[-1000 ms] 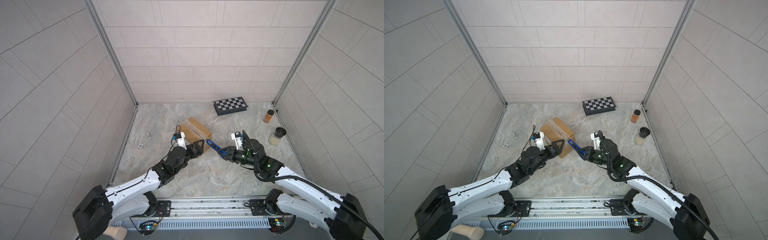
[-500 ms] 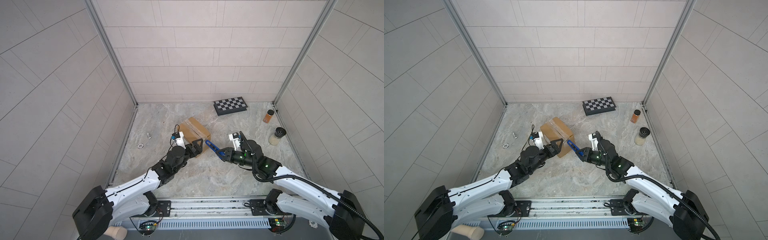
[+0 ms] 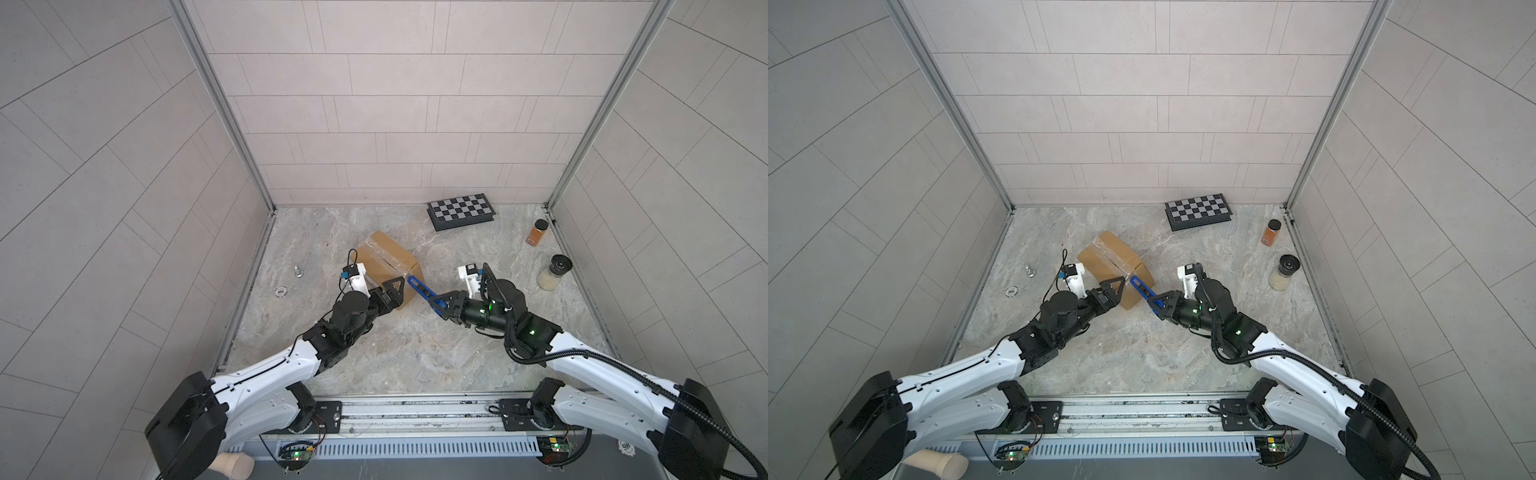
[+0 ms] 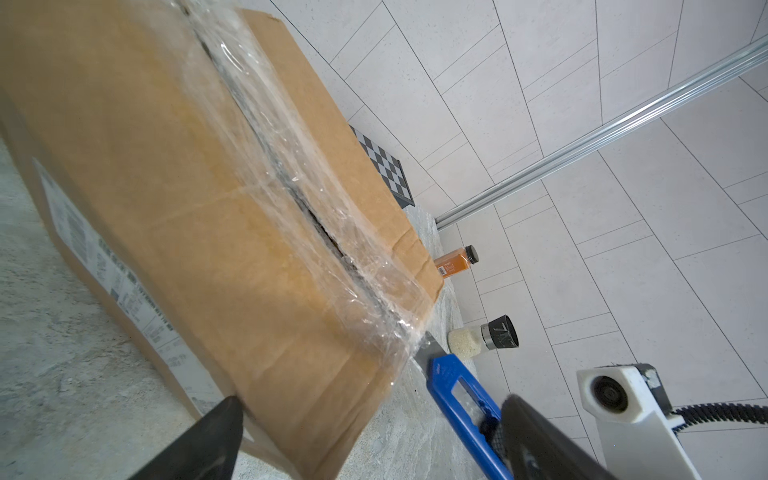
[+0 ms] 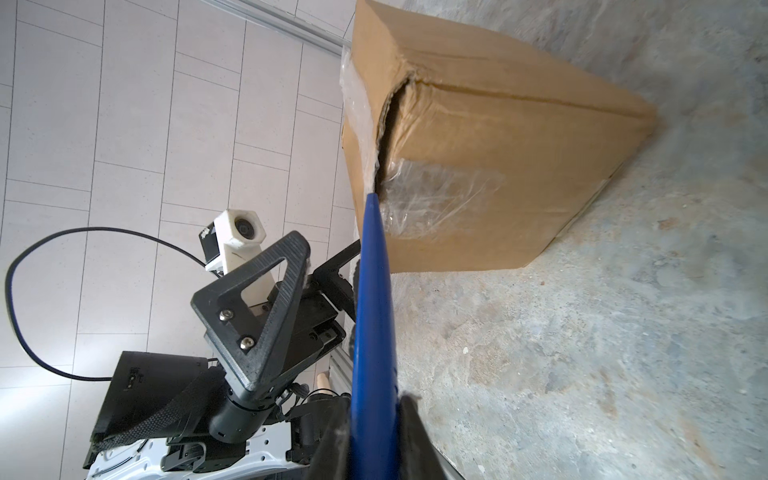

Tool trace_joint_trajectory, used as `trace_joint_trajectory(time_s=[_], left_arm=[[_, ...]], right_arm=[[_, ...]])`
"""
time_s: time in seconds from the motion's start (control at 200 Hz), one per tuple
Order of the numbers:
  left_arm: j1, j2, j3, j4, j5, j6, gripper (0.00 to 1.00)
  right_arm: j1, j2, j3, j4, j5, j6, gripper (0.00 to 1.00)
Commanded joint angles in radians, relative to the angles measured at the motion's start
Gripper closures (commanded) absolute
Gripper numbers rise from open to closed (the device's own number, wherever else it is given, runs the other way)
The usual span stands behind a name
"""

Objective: Unpack the express box

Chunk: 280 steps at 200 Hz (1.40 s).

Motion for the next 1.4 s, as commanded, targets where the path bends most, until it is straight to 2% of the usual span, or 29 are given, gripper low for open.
trace_joint_trajectory(time_s=[0.0, 0.11, 0.265, 0.481, 0.631, 0.831, 0.971, 1.051, 1.186, 1.397], left_arm=[[0.006, -0.006, 0.001, 0.046, 0.018, 0.01, 0.0], [0.008, -0.018, 0.005, 0.035, 0.016, 0.016, 0.0], [0.011, -0.017, 0.008, 0.028, 0.013, 0.018, 0.0], [0.016, 0.004, 0.003, 0.038, 0.016, 0.015, 0.0], [0.023, 0.006, 0.003, 0.038, 0.023, 0.017, 0.0], [0.025, -0.001, 0.019, 0.04, 0.026, 0.016, 0.0], [0.026, -0.008, 0.024, 0.043, 0.024, 0.015, 0.0], [0.025, -0.009, 0.025, 0.041, 0.023, 0.018, 0.0], [0.028, -0.006, 0.019, 0.033, 0.015, 0.022, 0.0], [0.034, -0.003, 0.001, 0.03, 0.016, 0.02, 0.0]], right_arm=[[0.049, 0.02, 0.003, -0.031, -0.065, -0.055, 1.0], [0.068, 0.043, 0.023, -0.12, -0.05, -0.138, 1.0], [0.067, 0.046, 0.042, -0.14, -0.064, -0.164, 1.0], [0.031, 0.007, 0.019, 0.048, -0.115, -0.022, 1.0], [0.044, 0.018, 0.032, 0.066, -0.125, 0.006, 1.0], [0.102, 0.081, 0.08, -0.108, -0.088, -0.126, 1.0], [0.112, 0.103, 0.123, -0.267, -0.04, -0.243, 1.0], [0.112, 0.098, 0.143, -0.3, -0.041, -0.269, 1.0], [0.103, 0.068, 0.151, -0.251, -0.077, -0.244, 1.0], [0.059, 0.022, 0.093, -0.047, -0.146, -0.078, 1.0]])
